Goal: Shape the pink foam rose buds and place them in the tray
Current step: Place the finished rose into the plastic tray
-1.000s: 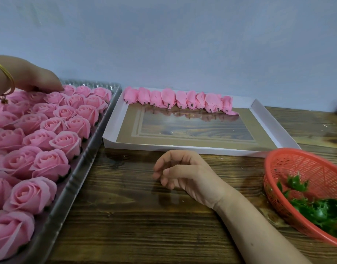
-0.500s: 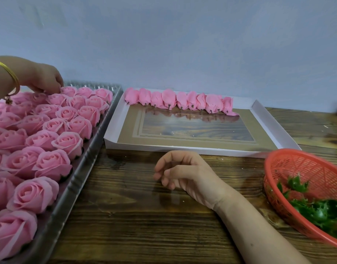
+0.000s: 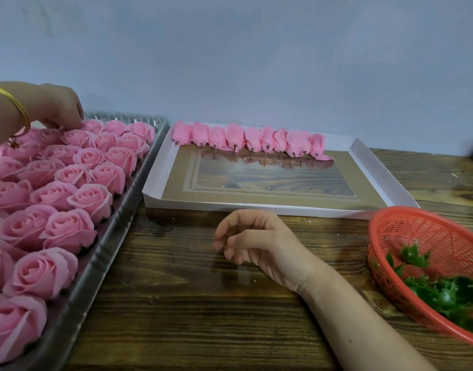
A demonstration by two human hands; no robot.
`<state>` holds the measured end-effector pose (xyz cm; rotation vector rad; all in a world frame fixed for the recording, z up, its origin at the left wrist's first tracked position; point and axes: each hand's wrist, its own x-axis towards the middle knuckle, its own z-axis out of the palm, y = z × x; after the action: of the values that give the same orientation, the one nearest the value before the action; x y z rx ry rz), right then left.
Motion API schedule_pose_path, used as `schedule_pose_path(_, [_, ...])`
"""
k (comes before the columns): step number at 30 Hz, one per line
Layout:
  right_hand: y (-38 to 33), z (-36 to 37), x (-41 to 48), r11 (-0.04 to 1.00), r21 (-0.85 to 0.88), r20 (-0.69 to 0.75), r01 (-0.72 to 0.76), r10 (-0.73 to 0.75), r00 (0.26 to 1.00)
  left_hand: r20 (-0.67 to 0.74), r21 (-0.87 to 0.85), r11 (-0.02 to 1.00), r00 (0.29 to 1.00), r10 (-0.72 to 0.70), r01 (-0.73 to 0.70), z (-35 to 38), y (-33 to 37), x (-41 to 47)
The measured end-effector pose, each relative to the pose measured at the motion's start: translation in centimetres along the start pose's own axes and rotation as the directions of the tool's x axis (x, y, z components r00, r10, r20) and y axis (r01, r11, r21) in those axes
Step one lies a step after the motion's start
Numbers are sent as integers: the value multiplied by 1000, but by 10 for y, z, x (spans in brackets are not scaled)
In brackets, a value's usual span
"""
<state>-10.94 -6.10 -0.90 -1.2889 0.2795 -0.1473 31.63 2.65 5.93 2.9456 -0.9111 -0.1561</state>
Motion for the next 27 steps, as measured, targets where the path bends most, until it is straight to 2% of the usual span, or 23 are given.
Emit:
schedule_pose_path(4, [0, -1, 0, 1000, -1, -2, -4, 4, 1000, 38, 1, 1000, 999, -25, 25, -2, 1, -1])
schedule_pose_path(15, [-2, 0, -1, 1000, -17, -2, -6, 6, 1000, -17, 163, 986, 999, 47, -43, 4, -6, 5])
schedule_pose_path(23, [-1, 1, -1, 1000, -20, -11, -4, 4, 1000, 24, 246, 969, 999, 22, -27, 1, 0, -1])
schedule_pose_path(27, [-1, 1, -1, 1000, -15, -11, -4, 4, 1000, 77, 311, 950, 996, -47, 20, -1, 10, -9])
